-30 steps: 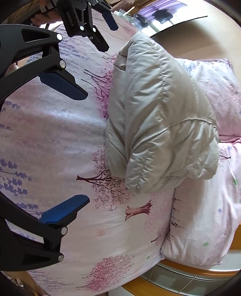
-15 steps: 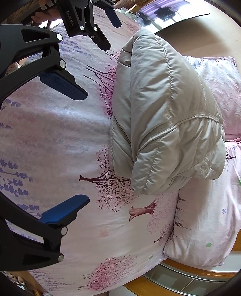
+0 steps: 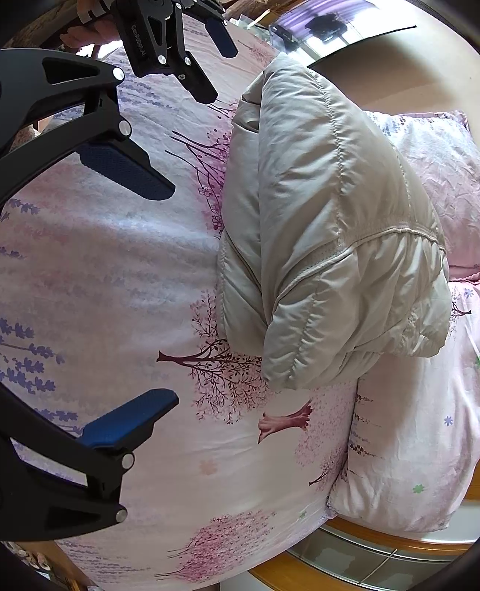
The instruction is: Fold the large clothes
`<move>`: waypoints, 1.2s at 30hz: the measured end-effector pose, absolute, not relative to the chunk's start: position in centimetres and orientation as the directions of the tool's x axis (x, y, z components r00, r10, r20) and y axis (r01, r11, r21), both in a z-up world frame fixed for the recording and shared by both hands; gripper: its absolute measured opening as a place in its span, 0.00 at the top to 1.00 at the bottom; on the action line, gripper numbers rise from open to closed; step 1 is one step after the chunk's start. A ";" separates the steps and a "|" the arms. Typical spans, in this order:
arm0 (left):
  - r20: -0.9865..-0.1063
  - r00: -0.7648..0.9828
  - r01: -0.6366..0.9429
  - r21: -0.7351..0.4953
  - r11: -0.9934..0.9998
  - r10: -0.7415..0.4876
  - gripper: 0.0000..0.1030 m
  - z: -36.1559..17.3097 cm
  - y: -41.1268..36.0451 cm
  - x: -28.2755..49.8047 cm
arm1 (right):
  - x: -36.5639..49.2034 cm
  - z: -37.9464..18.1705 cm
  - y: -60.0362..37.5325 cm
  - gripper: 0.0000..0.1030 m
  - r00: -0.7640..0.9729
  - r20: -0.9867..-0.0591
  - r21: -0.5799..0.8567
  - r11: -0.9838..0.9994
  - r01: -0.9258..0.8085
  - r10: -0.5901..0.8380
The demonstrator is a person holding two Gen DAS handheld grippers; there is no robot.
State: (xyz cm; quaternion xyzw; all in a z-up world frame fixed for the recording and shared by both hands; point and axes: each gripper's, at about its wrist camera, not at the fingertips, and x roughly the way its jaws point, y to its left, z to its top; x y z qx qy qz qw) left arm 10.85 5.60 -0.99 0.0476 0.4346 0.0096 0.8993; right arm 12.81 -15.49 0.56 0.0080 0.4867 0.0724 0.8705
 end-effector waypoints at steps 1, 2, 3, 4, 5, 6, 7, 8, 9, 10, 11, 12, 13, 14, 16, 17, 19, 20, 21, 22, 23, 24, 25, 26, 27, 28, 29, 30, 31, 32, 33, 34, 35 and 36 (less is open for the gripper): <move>-0.782 0.621 0.025 0.092 0.995 0.057 0.02 -1.0 5.6 10.9 | 12.9 0.5 -15.5 0.01 0.515 -0.847 0.084 0.990 -0.117 0.133; -0.782 0.621 0.026 0.092 0.995 0.056 0.02 -1.1 5.6 10.9 | 12.8 0.5 -15.4 0.01 0.515 -0.847 0.085 0.990 -0.116 0.133; -0.782 0.620 0.026 0.092 0.995 0.056 0.02 -1.1 5.5 10.9 | 12.8 0.5 -15.4 0.01 0.515 -0.847 0.086 0.990 -0.115 0.133; -0.782 0.620 0.026 0.092 0.995 0.056 0.02 -1.1 5.5 10.9 | 12.8 0.5 -15.3 0.01 0.514 -0.847 0.086 0.990 -0.115 0.133; -0.783 0.620 0.027 0.092 0.995 0.056 0.02 -1.1 5.5 10.9 | 12.8 0.5 -15.3 0.01 0.515 -0.847 0.086 0.990 -0.114 0.133; -0.783 0.620 0.027 0.091 0.995 0.055 0.02 -1.2 5.5 10.9 | 12.8 0.5 -15.3 0.01 0.515 -0.847 0.086 0.990 -0.114 0.133; -0.782 0.620 0.026 0.092 0.995 0.056 0.02 -1.2 5.5 10.9 | 12.8 0.5 -15.3 0.01 0.514 -0.847 0.087 0.990 -0.115 0.134; -0.783 0.620 0.026 0.091 0.995 0.056 0.02 -1.2 5.5 10.9 | 12.8 0.5 -15.3 0.01 0.514 -0.847 0.087 0.990 -0.114 0.134; -0.783 0.620 0.026 0.091 0.996 0.055 0.02 -1.2 5.5 10.9 | 12.9 0.5 -15.3 0.01 0.514 -0.847 0.088 0.990 -0.113 0.134; -0.783 0.620 0.026 0.091 0.996 0.055 0.02 -1.2 5.5 10.9 | 12.9 0.5 -15.3 0.01 0.514 -0.847 0.089 0.990 -0.112 0.134; -0.782 0.620 0.026 0.091 0.995 0.055 0.02 -1.2 5.4 10.9 | 12.9 0.5 -15.3 0.01 0.513 -0.848 0.090 0.990 -0.112 0.135; -0.783 0.620 0.027 0.091 0.996 0.055 0.02 -1.2 5.5 10.9 | 12.9 0.4 -15.3 0.01 0.513 -0.848 0.090 0.990 -0.110 0.134; -0.783 0.620 0.027 0.090 0.996 0.054 0.02 -1.2 5.5 10.9 | 12.9 0.4 -15.3 0.01 0.513 -0.848 0.090 0.990 -0.110 0.134; -0.783 0.619 0.026 0.090 0.996 0.055 0.02 -1.2 5.5 10.9 | 13.0 0.4 -15.3 0.01 0.512 -0.848 0.090 0.990 -0.109 0.134; -0.783 0.619 0.026 0.090 0.996 0.054 0.02 -1.2 5.5 10.9 | 12.9 0.4 -15.3 0.01 0.513 -0.848 0.090 0.990 -0.108 0.133; -0.783 0.619 0.027 0.089 0.996 0.053 0.02 -1.2 5.5 10.9 | 13.0 0.4 -15.3 0.01 0.512 -0.848 0.091 0.990 -0.108 0.134; -0.783 0.620 0.027 0.090 0.996 0.054 0.02 -1.3 5.4 10.9 | 13.0 0.3 -15.3 0.01 0.512 -0.848 0.092 0.990 -0.109 0.135; -0.783 0.620 0.027 0.090 0.996 0.054 0.02 -1.3 5.4 10.9 | 13.0 0.3 -15.3 0.01 0.511 -0.849 0.093 0.990 -0.108 0.136; -0.783 0.619 0.027 0.089 0.996 0.053 0.02 -1.3 5.5 10.9 | 13.0 0.2 -15.3 0.01 0.510 -0.849 0.094 0.990 -0.107 0.136; -0.784 0.619 0.027 0.089 0.996 0.053 0.02 -1.3 5.4 10.9 | 13.0 0.2 -15.3 0.01 0.510 -0.849 0.095 0.990 -0.105 0.135; -0.784 0.619 0.027 0.088 0.996 0.053 0.02 -1.3 5.4 10.9 | 13.0 0.2 -15.3 0.01 0.509 -0.850 0.096 0.990 -0.104 0.135; -0.784 0.619 0.027 0.088 0.996 0.053 0.02 -1.3 5.4 10.9 | 12.9 0.2 -15.2 0.01 0.509 -0.850 0.096 0.990 -0.103 0.135; -0.784 0.618 0.026 0.089 0.996 0.054 0.02 -1.3 5.4 10.9 | 12.9 0.1 -15.2 0.01 0.509 -0.850 0.096 0.990 -0.102 0.135; -0.784 0.619 0.026 0.089 0.996 0.053 0.02 -1.3 5.4 10.9 | 12.9 0.2 -15.2 0.01 0.509 -0.850 0.096 0.990 -0.101 0.134; -0.784 0.619 0.026 0.088 0.996 0.053 0.02 -1.4 5.4 10.9 | 12.9 0.2 -15.2 0.01 0.509 -0.850 0.096 0.990 -0.101 0.134; -0.784 0.618 0.026 0.088 0.996 0.053 0.02 -1.4 5.4 10.9 | 12.9 0.2 -15.2 0.01 0.510 -0.850 0.096 0.990 -0.101 0.134; -0.784 0.619 0.026 0.088 0.996 0.053 0.02 -1.4 5.4 10.9 | 13.0 0.2 -15.3 0.01 0.510 -0.850 0.096 0.990 -0.102 0.135; -0.784 0.618 0.026 0.088 0.996 0.053 0.02 -1.4 5.4 10.9 | 13.0 0.2 -15.3 0.01 0.509 -0.850 0.097 0.990 -0.102 0.136; -0.785 0.618 0.025 0.086 0.996 0.053 0.02 -1.5 5.3 10.9 | 13.0 0.1 -15.3 0.01 0.510 -0.850 0.096 0.990 -0.101 0.135; -0.785 0.618 0.025 0.084 0.996 0.051 0.02 -1.5 5.3 10.9 | 13.0 0.1 -15.3 0.01 0.509 -0.850 0.096 0.990 -0.101 0.135; -0.785 0.618 0.025 0.081 0.996 0.048 0.02 -1.5 5.3 10.8 | 13.0 0.1 -15.3 0.01 0.509 -0.850 0.097 0.990 -0.102 0.136; -0.784 0.619 0.025 0.079 0.997 0.047 0.02 -1.5 5.3 10.8 | 13.0 0.1 -15.3 0.01 0.509 -0.850 0.097 0.990 -0.102 0.136; -0.784 0.619 0.025 0.077 0.997 0.045 0.02 -1.5 5.4 10.8 | 13.0 0.1 -15.3 0.01 0.509 -0.850 0.096 0.990 -0.102 0.135; -0.784 0.620 0.024 0.076 0.997 0.045 0.02 -1.5 5.4 10.9 | 13.0 0.1 -15.2 0.01 0.509 -0.850 0.096 0.990 -0.102 0.135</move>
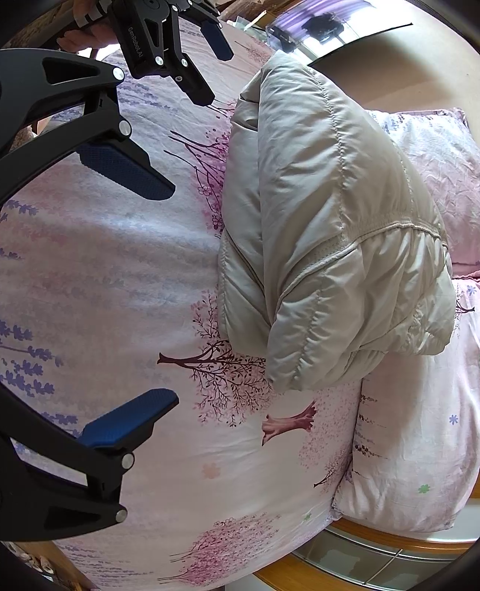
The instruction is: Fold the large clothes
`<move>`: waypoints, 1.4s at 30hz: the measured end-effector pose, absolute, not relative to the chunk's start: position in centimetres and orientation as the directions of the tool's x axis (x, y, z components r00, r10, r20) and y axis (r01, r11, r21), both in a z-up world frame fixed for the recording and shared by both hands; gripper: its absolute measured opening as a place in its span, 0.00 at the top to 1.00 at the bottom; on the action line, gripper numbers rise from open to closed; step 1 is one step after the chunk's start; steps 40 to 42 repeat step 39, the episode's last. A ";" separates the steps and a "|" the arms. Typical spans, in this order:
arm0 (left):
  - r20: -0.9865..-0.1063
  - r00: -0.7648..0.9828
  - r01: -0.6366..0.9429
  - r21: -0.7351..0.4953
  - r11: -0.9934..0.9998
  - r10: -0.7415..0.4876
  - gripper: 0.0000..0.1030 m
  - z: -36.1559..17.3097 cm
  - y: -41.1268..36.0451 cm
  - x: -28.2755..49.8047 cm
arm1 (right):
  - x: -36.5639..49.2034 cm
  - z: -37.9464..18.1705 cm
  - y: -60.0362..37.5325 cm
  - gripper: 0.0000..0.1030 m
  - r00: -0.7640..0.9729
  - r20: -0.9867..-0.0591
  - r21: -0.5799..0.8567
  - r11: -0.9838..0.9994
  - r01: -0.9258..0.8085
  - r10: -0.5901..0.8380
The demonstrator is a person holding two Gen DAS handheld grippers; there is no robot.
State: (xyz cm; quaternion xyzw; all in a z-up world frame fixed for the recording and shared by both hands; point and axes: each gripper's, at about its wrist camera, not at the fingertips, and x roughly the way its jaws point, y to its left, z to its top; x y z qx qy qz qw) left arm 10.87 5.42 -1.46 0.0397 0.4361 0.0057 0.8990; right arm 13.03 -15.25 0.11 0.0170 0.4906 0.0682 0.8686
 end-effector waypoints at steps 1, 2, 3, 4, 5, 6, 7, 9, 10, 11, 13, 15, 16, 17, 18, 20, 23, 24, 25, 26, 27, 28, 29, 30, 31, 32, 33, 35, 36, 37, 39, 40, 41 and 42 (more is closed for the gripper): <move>-0.784 0.620 0.024 0.075 0.997 0.045 0.02 -1.4 5.4 10.9 | 13.0 0.1 -15.3 0.01 0.509 -0.850 0.097 0.990 -0.102 0.136; -0.784 0.620 0.022 0.074 0.997 0.044 0.02 -1.4 5.5 10.9 | 13.0 0.1 -15.2 0.01 0.510 -0.850 0.096 0.990 -0.101 0.135; -0.784 0.620 0.021 0.075 0.997 0.046 0.02 -1.4 5.5 10.9 | 13.0 0.1 -15.2 0.01 0.510 -0.850 0.097 0.990 -0.101 0.135; -0.783 0.620 0.020 0.076 0.997 0.047 0.02 -1.3 5.6 10.9 | 13.0 0.1 -15.2 0.01 0.510 -0.850 0.097 0.990 -0.102 0.136; -0.783 0.621 0.021 0.077 0.997 0.047 0.02 -1.3 5.6 10.9 | 13.0 0.1 -15.2 0.01 0.509 -0.850 0.097 0.990 -0.102 0.135; -0.782 0.622 0.022 0.078 0.997 0.048 0.02 -1.3 5.6 10.9 | 13.0 0.1 -15.2 0.01 0.510 -0.850 0.097 0.990 -0.101 0.135; -0.780 0.623 0.023 0.080 0.996 0.049 0.02 -1.3 5.5 10.9 | 13.0 0.1 -15.2 0.01 0.509 -0.850 0.097 0.990 -0.101 0.135; -0.779 0.625 0.024 0.084 0.996 0.051 0.02 -1.2 5.5 10.9 | 13.1 0.1 -15.2 0.01 0.508 -0.850 0.097 0.990 -0.102 0.136; -0.778 0.626 0.023 0.086 0.996 0.053 0.02 -1.2 5.4 10.9 | 13.1 0.0 -15.2 0.01 0.508 -0.850 0.098 0.990 -0.103 0.137; -0.778 0.626 0.022 0.086 0.996 0.053 0.02 -1.2 5.4 10.9 | 13.1 0.0 -15.1 0.01 0.508 -0.851 0.098 0.990 -0.103 0.138; -0.778 0.627 0.022 0.084 0.996 0.052 0.02 -1.2 5.5 10.9 | 13.1 0.0 -15.0 0.01 0.506 -0.851 0.098 0.990 -0.104 0.138; -0.777 0.627 0.020 0.085 0.996 0.053 0.02 -1.2 5.6 11.0 | 13.1 0.0 -14.9 0.01 0.506 -0.851 0.099 0.990 -0.105 0.138; -0.777 0.627 0.019 0.084 0.996 0.053 0.02 -1.2 5.6 11.0 | 13.1 0.0 -14.9 0.01 0.506 -0.851 0.099 0.990 -0.105 0.139; -0.778 0.626 0.018 0.082 0.996 0.053 0.02 -1.2 5.7 11.0 | 13.1 0.0 -14.9 0.01 0.506 -0.851 0.099 0.990 -0.104 0.139; -0.778 0.626 0.018 0.081 0.997 0.052 0.02 -1.2 5.8 11.1 | 13.1 0.0 -14.9 0.01 0.506 -0.852 0.099 0.990 -0.105 0.139; -0.779 0.625 0.018 0.080 0.997 0.051 0.02 -1.2 5.9 11.1 | 13.1 0.0 -14.8 0.01 0.504 -0.852 0.100 0.990 -0.104 0.139; -0.779 0.624 0.020 0.084 0.996 0.053 0.02 -1.3 5.8 11.2 | 13.2 -0.2 -14.7 0.01 0.499 -0.855 0.104 0.989 -0.105 0.143; -0.779 0.625 0.021 0.086 0.996 0.055 0.02 -1.3 5.8 11.2 | 13.2 -0.3 -14.7 0.01 0.498 -0.856 0.104 0.989 -0.105 0.143; -0.778 0.626 0.022 0.088 0.996 0.055 0.02 -1.3 5.7 11.2 | 13.2 -0.3 -14.7 0.01 0.497 -0.856 0.104 0.989 -0.106 0.143; -0.778 0.626 0.023 0.088 0.996 0.055 0.02 -1.3 5.7 11.2 | 13.2 -0.3 -14.7 0.01 0.497 -0.856 0.103 0.989 -0.105 0.142; -0.778 0.626 0.024 0.089 0.996 0.055 0.02 -1.3 5.6 11.2 | 13.2 -0.3 -14.7 0.01 0.496 -0.856 0.103 0.989 -0.106 0.142; -0.777 0.627 0.024 0.090 0.996 0.055 0.02 -1.3 5.6 11.2 | 13.2 -0.3 -14.7 0.01 0.496 -0.856 0.103 0.989 -0.106 0.142; -0.777 0.627 0.023 0.091 0.996 0.056 0.02 -1.3 5.6 11.2 | 13.2 -0.3 -14.7 0.01 0.497 -0.856 0.103 0.989 -0.106 0.143; -0.777 0.627 0.022 0.091 0.996 0.057 0.02 -1.3 5.5 11.2 | 13.1 -0.3 -14.6 0.01 0.497 -0.856 0.104 0.989 -0.106 0.143; -0.777 0.627 0.022 0.091 0.996 0.057 0.02 -1.3 5.5 11.2 | 13.2 -0.3 -14.7 0.01 0.497 -0.856 0.103 0.989 -0.105 0.142; -0.777 0.627 0.023 0.090 0.996 0.056 0.02 -1.3 5.6 11.2 | 13.2 -0.3 -14.7 0.01 0.496 -0.856 0.104 0.989 -0.106 0.143; -0.779 0.625 0.024 0.087 0.996 0.053 0.02 -1.4 5.6 11.2 | 13.2 -0.3 -14.7 0.01 0.496 -0.856 0.104 0.989 -0.107 0.143; -0.779 0.624 0.023 0.084 0.996 0.051 0.02 -1.3 5.6 11.2 | 13.2 -0.3 -14.6 0.01 0.496 -0.857 0.103 0.989 -0.106 0.142; -0.779 0.625 0.022 0.084 0.996 0.051 0.02 -1.3 5.6 11.2 | 13.2 -0.3 -14.6 0.01 0.496 -0.857 0.104 0.989 -0.106 0.143; -0.780 0.624 0.022 0.084 0.996 0.052 0.02 -1.3 5.6 11.2 | 13.2 -0.3 -14.7 0.01 0.496 -0.857 0.104 0.989 -0.105 0.143; -0.781 0.623 0.020 0.084 0.996 0.053 0.02 -1.4 5.6 11.3 | 13.2 -0.4 -14.7 0.01 0.496 -0.856 0.103 0.989 -0.105 0.142; -0.781 0.623 0.020 0.084 0.996 0.053 0.02 -1.4 5.6 11.3 | 13.2 -0.4 -14.7 0.01 0.496 -0.856 0.103 0.989 -0.105 0.142; -0.781 0.623 0.020 0.084 0.996 0.053 0.02 -1.4 5.6 11.3 | 13.2 -0.4 -14.7 0.01 0.496 -0.856 0.103 0.989 -0.105 0.142; -0.781 0.623 0.020 0.084 0.996 0.053 0.02 -1.4 5.6 11.3 | 13.2 -0.4 -14.7 0.01 0.496 -0.856 0.103 0.989 -0.105 0.142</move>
